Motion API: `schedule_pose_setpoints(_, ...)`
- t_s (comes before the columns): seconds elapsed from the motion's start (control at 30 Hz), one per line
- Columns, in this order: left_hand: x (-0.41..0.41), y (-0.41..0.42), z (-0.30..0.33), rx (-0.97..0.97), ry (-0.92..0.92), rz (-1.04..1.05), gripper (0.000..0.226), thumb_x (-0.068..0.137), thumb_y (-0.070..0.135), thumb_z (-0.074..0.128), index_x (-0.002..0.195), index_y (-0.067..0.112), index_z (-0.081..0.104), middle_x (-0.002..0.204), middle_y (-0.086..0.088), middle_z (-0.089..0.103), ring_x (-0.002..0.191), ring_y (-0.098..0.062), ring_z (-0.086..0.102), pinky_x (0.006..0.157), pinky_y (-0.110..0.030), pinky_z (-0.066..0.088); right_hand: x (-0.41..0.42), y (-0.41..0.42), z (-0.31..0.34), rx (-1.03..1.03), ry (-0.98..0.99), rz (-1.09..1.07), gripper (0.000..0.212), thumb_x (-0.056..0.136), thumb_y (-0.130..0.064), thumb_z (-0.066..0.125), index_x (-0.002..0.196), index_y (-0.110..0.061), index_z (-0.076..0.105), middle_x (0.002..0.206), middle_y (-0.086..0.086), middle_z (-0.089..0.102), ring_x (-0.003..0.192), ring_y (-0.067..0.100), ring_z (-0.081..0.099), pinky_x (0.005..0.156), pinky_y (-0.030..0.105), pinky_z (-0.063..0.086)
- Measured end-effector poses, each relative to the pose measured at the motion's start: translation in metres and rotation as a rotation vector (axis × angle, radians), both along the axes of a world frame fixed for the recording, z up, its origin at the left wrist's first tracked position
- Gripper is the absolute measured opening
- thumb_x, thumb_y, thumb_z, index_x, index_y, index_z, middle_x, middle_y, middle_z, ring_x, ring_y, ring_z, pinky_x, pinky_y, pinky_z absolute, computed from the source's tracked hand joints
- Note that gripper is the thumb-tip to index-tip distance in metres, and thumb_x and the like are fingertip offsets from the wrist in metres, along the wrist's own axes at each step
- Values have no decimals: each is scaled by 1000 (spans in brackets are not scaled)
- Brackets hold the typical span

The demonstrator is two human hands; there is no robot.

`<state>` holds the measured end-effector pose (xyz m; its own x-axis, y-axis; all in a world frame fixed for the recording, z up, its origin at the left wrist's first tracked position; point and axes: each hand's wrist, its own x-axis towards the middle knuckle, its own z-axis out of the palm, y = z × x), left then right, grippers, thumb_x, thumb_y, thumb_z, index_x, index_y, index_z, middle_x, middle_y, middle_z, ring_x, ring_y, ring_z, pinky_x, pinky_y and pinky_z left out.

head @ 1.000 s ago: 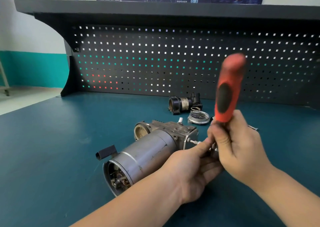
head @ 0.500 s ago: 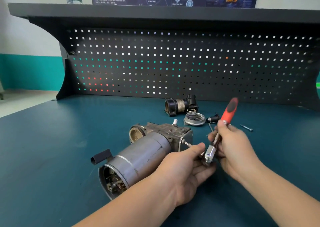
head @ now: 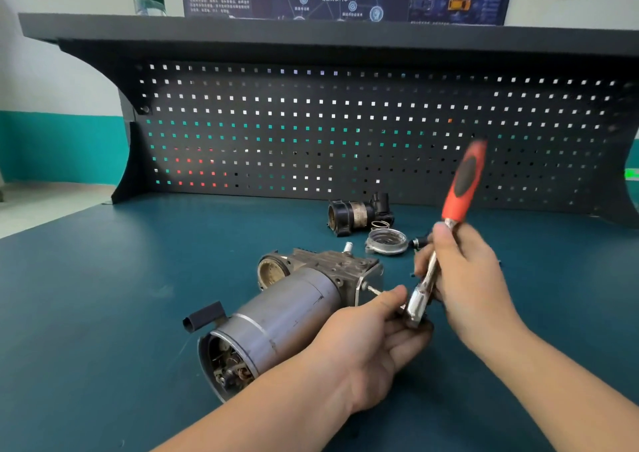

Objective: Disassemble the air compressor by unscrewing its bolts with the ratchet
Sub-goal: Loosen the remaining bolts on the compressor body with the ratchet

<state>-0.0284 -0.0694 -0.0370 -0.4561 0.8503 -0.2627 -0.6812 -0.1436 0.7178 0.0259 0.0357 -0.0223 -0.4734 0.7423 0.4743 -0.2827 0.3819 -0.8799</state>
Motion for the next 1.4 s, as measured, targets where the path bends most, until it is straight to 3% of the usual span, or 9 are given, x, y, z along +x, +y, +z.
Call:
schedule_pose_setpoints(0.1, 0, 0, 1, -11, 23, -24, 24, 90, 12, 59, 104, -7, 63, 79, -17, 69, 72, -24, 66, 61, -29, 58, -8, 10, -7, -663, 69, 131, 29, 102, -22, 42, 76, -10, 45, 44, 4, 53, 22, 3, 26, 26, 11, 18)
schedule_pose_setpoints(0.17, -1, 0, -1, -24, 30, -15, 20, 90, 12, 60, 99, -6, 64, 79, -18, 69, 71, -24, 66, 61, -29, 59, -9, 9, -12, -668, 71, 129, 29, 102, -23, 42, 76, -11, 46, 47, 4, 53, 22, 3, 28, 27, 11, 19)
schedule_pose_setpoints(0.33, 0, 0, -1, 4, 36, -5, 23, 83, 19, 69, 91, -3, 70, 78, -14, 69, 70, -22, 68, 58, -27, 59, 7, -8, -5, 332, 121, 138, 19, 99, -31, 43, 81, -26, 45, 62, -1, 56, 49, 8, 48, 47, 17, 40)
schedule_pose_setpoints(0.5, 1, -4, 2, 50, 90, -53, 33, 91, 13, 54, 65, 9, 75, 74, -6, 72, 64, -11, 70, 64, -25, 59, 14, -18, 4, 1300, -72, -10, 17, 99, -37, 36, 96, -22, 45, 62, -10, 53, 60, 10, 47, 55, 11, 29)
schedule_pose_setpoints(0.67, 1, -2, 3, -13, 23, -12, 14, 88, 10, 62, 89, -3, 66, 75, -15, 67, 67, -23, 66, 59, -31, 59, 3, -7, 1, 313, -11, -13, 20, 100, -26, 41, 80, -26, 45, 58, 0, 55, 44, 5, 45, 48, 22, 40)
schedule_pose_setpoints(0.83, 1, -2, 1, -25, 52, -41, 16, 90, 11, 58, 87, -3, 66, 71, -16, 70, 60, -21, 68, 61, -28, 59, -10, 11, -14, -766, 22, 146, 27, 102, -18, 41, 76, -10, 45, 44, 3, 54, 21, 3, 22, 26, 10, 15)
schedule_pose_setpoints(0.93, 0, -2, 1, -37, 40, -12, 16, 88, 8, 60, 95, -6, 66, 76, -18, 68, 68, -25, 66, 56, -29, 59, -7, 5, -12, -502, 32, 71, 25, 101, -23, 42, 78, -14, 48, 54, 3, 52, 28, 4, 34, 31, 14, 26)
schedule_pose_setpoints(1.2, 3, -5, 1, 72, 109, -45, 34, 86, 7, 53, 59, 10, 73, 63, -2, 70, 56, -9, 68, 50, -19, 53, 14, -16, 1, 1261, -31, -2, 19, 100, -38, 35, 100, -22, 46, 72, -7, 55, 62, 9, 49, 57, 14, 35)
schedule_pose_setpoints(1.4, 1, -1, 0, 4, 43, -13, 17, 87, 11, 62, 93, -4, 69, 77, -17, 68, 67, -23, 68, 56, -28, 58, 1, -7, 0, 261, -1, -27, 21, 101, -25, 40, 80, -23, 46, 59, -3, 55, 46, 4, 46, 51, 21, 39)
